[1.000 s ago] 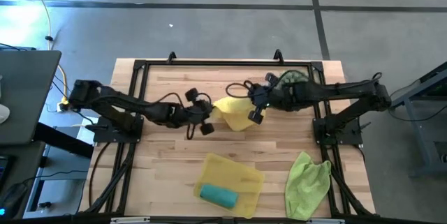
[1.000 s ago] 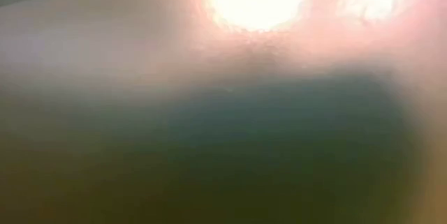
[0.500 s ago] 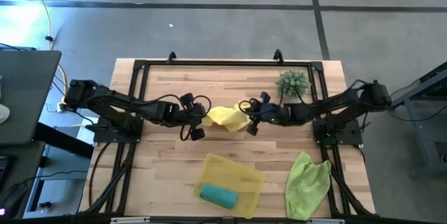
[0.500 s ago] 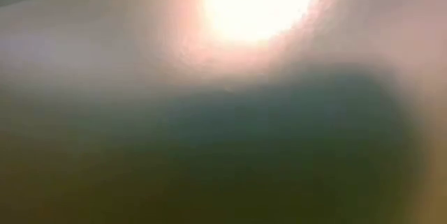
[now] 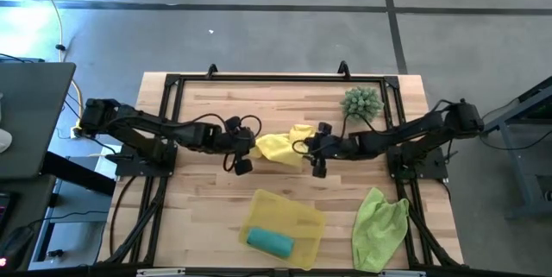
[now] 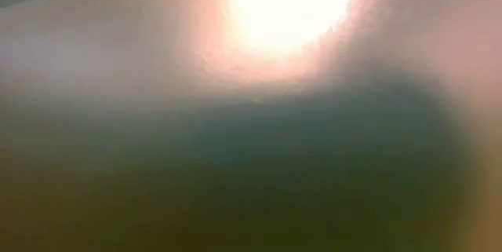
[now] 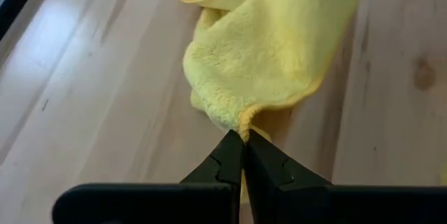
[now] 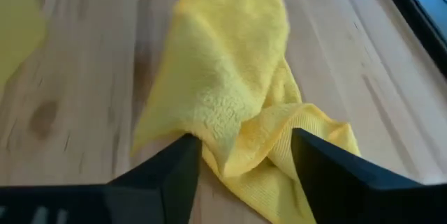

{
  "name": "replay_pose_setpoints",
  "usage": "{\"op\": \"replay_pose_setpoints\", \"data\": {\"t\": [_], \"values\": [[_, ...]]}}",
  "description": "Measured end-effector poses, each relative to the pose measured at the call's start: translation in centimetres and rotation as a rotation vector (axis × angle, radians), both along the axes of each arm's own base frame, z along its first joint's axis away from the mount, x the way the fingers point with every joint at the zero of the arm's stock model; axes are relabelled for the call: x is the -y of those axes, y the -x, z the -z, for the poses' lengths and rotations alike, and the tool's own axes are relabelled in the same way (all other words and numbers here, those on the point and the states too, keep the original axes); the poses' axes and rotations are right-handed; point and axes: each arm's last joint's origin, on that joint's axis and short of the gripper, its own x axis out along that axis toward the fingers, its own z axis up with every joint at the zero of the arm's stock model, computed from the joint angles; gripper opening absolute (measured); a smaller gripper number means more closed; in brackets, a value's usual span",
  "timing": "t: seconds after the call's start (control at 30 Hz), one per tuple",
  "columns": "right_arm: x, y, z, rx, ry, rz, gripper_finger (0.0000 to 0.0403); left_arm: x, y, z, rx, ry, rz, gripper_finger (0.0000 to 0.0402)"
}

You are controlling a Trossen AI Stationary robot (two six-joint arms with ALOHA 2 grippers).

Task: Roll microfiber towels into tight, uniform cylinder then place into a basket
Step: Fold the yellow towel

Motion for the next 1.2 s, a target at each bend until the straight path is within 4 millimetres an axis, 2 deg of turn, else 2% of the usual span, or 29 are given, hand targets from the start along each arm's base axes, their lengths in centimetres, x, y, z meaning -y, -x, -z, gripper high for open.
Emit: {"op": "replay_pose_setpoints", "data": {"t": [0.1,0.2,0.33,0.43,0.63,0.73,0.9,1.0,1.2], "values": [[-0.4,-0.3,-1.2,-0.105,0.065,-0.032,0.0224,-0.9,0.1,0.0,0.000,0.000,-0.035,0.0000],[-0.3,0.1,-1.8,-0.205,0.111,0.022,0.0226,-2.4,0.3,0.0,0.005,-0.002,-0.089,0.0000],[0.7,0.7,-0.9,-0.220,0.083,0.151,0.0226,-4.7,0.6,0.2,-0.001,-0.002,-0.177,0.0000],[0.8,0.7,-0.2,-0.158,0.035,0.163,0.0226,-6.5,0.9,1.2,-0.042,0.021,-0.231,0.0000],[-1.2,-0.8,-1.0,0.162,-0.014,-0.132,0.0226,-8.6,0.7,3.9,-0.119,0.117,-0.263,0.0000],[-1.9,-1.2,-1.2,0.237,0.003,-0.223,0.0226,-8.9,0.6,5.0,-0.155,0.131,-0.268,0.0000],[-2.2,-2.3,0.8,0.194,0.108,-0.295,0.0226,-9.0,0.2,5.8,-0.160,0.134,-0.264,0.0000],[-2.3,-3.2,2.6,0.116,0.254,-0.397,0.0226,-9.0,0.0,5.9,-0.147,0.146,-0.254,0.0000],[-3.3,-5.5,4.4,-0.013,0.564,-0.552,0.0226,-8.9,-0.1,5.9,-0.138,0.164,-0.237,0.0000]]}}
